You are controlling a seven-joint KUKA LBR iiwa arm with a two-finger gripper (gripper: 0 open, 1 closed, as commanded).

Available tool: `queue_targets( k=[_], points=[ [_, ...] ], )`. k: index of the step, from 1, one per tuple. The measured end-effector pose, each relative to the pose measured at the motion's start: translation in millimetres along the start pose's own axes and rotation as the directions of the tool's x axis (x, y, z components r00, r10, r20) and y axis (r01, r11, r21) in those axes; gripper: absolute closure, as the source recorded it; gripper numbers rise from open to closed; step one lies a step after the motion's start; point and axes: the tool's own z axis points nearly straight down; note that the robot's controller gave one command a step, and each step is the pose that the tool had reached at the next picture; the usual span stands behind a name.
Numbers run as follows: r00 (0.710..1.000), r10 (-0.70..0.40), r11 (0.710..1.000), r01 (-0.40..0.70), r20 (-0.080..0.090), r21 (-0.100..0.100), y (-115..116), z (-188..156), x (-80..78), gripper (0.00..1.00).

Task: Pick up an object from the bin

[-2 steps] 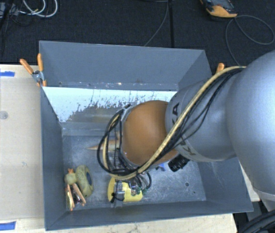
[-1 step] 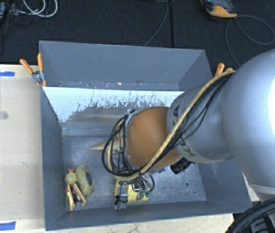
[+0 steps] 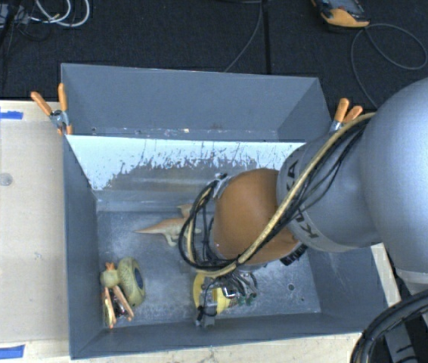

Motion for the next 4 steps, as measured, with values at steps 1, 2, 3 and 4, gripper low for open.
queue_targets(
  k=[1,2,3,4],
  points=[
    [0.998,0.067,0.998,-0.067,-0.001,0.001,-17,4,-1.8,0.0],
    [0.993,0.118,0.993,-0.118,-0.004,0.0,-36,5,-28.7,0.0],
    [0.995,0.095,0.995,-0.095,-0.002,-0.001,-79,-6,-20.6,0.0],
    [0.983,0.185,0.983,-0.185,-0.007,0.002,-94,-13,-45.9,0.0]
  ],
)
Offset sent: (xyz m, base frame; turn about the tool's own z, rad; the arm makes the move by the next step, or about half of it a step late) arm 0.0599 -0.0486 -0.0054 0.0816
